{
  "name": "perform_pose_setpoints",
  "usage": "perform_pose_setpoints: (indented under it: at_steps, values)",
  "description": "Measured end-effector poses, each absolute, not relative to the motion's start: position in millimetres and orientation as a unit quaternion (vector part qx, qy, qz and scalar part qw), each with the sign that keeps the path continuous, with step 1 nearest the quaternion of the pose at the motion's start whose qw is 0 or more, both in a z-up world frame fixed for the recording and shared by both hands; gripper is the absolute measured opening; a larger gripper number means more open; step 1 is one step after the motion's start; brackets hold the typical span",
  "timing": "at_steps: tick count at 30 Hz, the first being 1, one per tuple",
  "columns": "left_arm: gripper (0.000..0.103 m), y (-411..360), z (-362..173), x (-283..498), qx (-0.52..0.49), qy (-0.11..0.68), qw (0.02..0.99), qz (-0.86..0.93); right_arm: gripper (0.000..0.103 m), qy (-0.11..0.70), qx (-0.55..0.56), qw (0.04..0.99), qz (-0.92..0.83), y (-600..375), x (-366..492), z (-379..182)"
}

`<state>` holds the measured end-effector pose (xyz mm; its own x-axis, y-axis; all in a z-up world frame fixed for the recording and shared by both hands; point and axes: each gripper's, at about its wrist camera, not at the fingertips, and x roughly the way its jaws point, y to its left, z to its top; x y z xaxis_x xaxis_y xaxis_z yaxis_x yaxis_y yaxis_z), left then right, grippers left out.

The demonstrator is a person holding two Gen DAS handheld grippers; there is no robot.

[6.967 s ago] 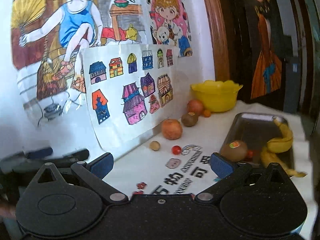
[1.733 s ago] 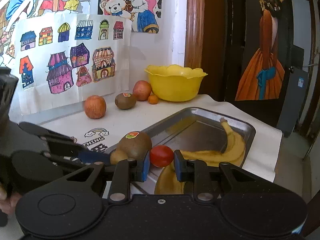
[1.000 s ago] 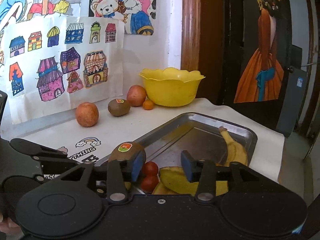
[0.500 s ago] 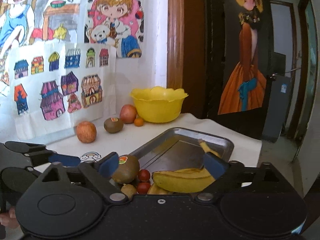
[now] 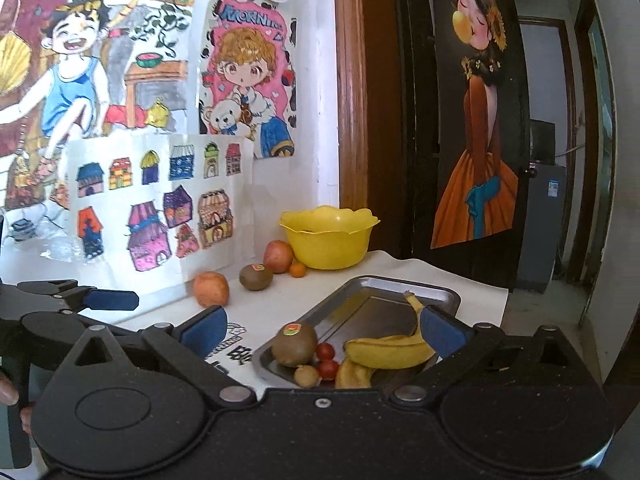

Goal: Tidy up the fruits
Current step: 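Lift both tools up and away from the tray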

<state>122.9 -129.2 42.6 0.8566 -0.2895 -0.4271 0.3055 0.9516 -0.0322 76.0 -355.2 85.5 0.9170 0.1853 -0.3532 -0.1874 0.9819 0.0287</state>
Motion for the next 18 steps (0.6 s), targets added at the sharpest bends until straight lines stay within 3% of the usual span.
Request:
perform_pose_setpoints:
  at_steps: [18]
  values:
    - [0.103, -28, 23, 65, -0.043, 0.292, 0.954, -0.047, 0.102, 0.231, 0.038, 0.970, 0.070, -264, 2, 66]
